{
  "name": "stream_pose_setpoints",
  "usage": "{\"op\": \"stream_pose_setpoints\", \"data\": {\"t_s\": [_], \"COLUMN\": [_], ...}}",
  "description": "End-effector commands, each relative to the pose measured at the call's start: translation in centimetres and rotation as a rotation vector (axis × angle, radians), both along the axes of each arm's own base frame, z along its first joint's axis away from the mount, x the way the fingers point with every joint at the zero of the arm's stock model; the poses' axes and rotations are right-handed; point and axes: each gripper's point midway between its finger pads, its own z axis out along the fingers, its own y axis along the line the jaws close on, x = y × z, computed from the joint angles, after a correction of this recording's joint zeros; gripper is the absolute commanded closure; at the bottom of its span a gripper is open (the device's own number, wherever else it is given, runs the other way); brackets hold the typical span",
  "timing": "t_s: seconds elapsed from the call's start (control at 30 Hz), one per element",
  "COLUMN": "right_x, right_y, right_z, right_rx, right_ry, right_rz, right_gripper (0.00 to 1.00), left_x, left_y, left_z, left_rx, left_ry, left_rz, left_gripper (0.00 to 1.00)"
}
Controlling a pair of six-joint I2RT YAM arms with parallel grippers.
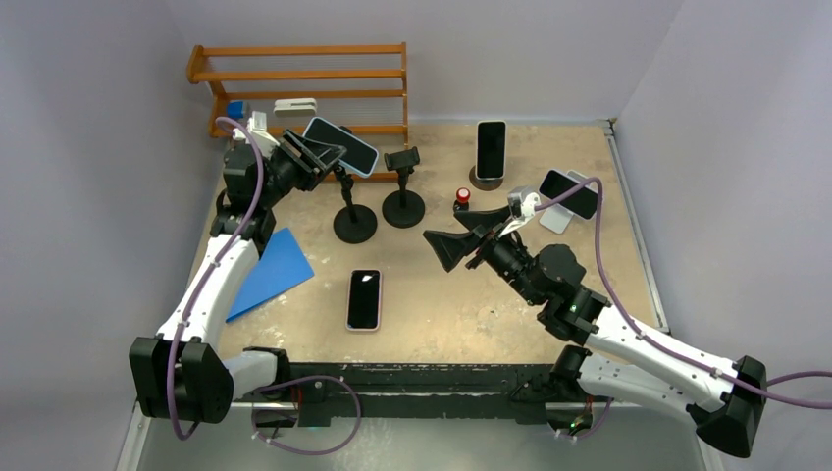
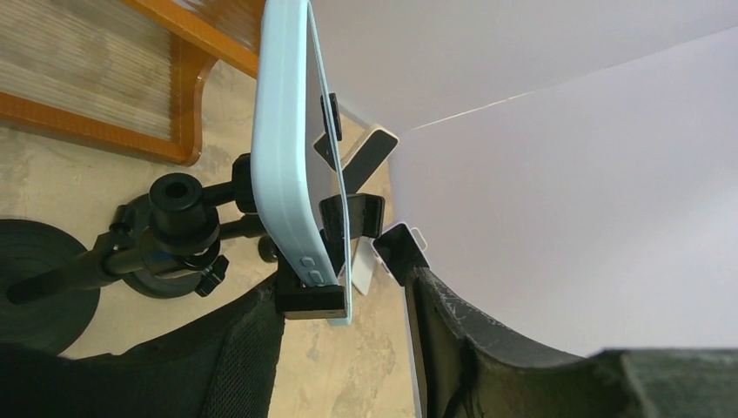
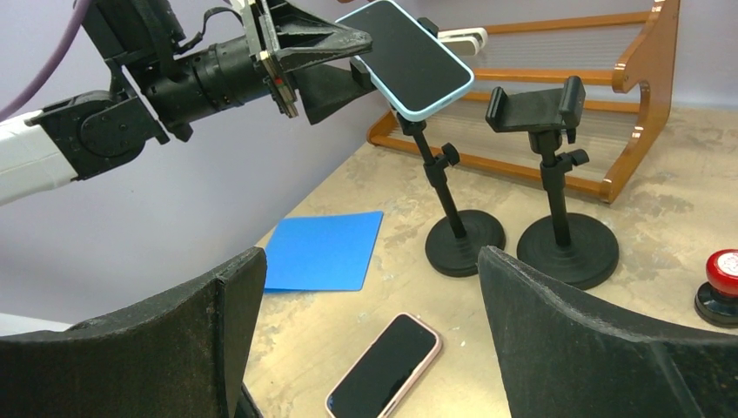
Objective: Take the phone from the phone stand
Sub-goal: Pick up the phone stand with the phone at the center of the board.
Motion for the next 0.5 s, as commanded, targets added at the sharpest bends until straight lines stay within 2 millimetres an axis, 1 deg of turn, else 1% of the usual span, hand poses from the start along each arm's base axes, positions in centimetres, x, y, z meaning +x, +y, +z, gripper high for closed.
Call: {"op": "stream_pose_setpoints", "data": {"t_s": [0.0,0.47], "right_x": [-0.05,-0.28], "right_y": [-0.53,-0.85], "right_z": [1.00,0.68], "right_rx": [0.038,0.042], "right_ry": [-0.015,-0.007], "right_rz": [-0.012,-0.013], "right_gripper": [0.08,0.08], "left_x": [0.47,0.82], "left_y": [0.27,0.42], "left_z": [2.95,2.20], "left_rx": [0.029,0.038], "left_ry": [-0.097,-0.082], "left_rz": [0.018,0.028], "left_gripper": [0.51,0.58]}}
